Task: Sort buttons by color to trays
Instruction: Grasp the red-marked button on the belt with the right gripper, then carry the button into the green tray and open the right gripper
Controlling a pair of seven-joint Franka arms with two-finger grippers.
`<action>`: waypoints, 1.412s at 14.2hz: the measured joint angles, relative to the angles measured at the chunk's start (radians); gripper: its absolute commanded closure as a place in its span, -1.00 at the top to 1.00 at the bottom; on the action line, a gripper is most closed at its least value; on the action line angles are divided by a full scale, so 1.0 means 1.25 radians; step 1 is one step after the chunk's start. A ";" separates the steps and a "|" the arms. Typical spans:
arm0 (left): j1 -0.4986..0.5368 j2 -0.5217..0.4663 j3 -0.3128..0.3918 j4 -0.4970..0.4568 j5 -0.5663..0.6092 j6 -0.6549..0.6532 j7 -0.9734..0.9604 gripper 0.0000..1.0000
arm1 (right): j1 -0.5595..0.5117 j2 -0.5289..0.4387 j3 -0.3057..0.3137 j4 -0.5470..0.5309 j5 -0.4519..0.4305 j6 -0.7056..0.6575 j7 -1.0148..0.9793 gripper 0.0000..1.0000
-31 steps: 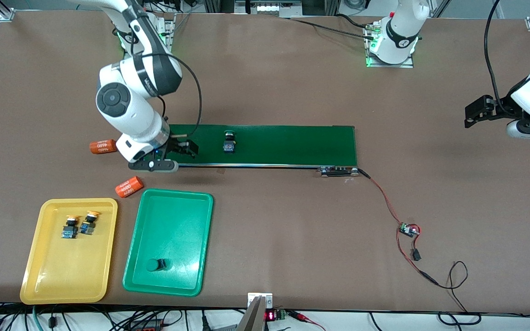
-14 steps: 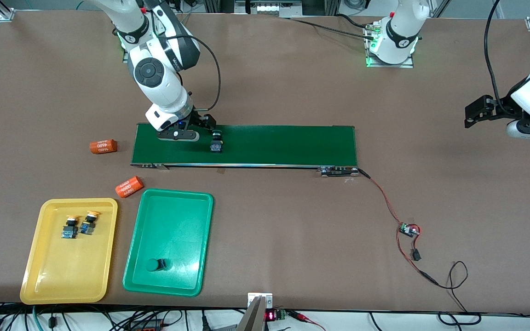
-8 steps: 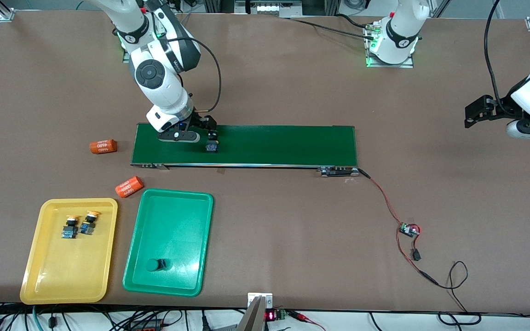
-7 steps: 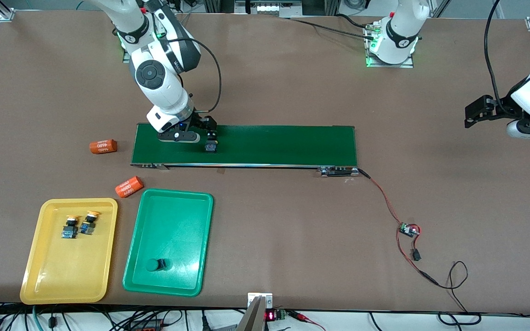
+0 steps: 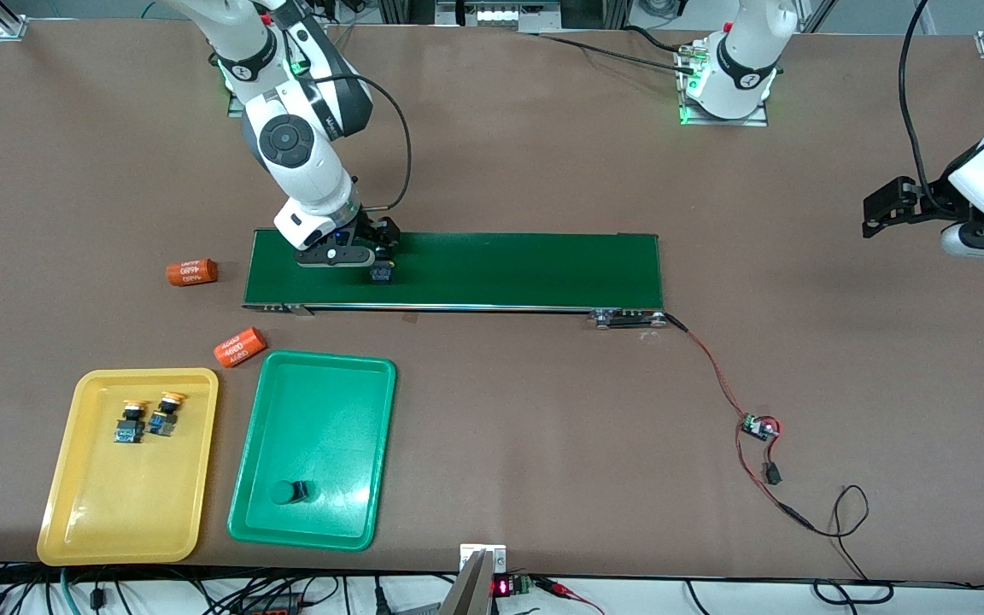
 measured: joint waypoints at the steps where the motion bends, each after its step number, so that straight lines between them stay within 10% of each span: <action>1: 0.000 0.000 0.000 0.000 0.000 0.000 0.000 1.00 | 0.000 0.000 0.000 0.000 0.000 0.002 0.000 1.00; 7: 0.000 0.000 0.000 0.000 0.000 0.000 0.000 1.00 | -0.005 0.040 0.000 0.000 -0.003 0.053 0.000 0.93; 14: 0.000 0.000 0.000 0.000 0.000 0.000 0.000 1.00 | -0.060 0.064 -0.001 0.016 -0.036 0.072 -0.090 -0.68; 20: 0.000 0.000 0.000 0.000 0.000 0.000 0.000 1.00 | -0.068 0.055 -0.001 0.094 -0.038 0.010 -0.094 -0.79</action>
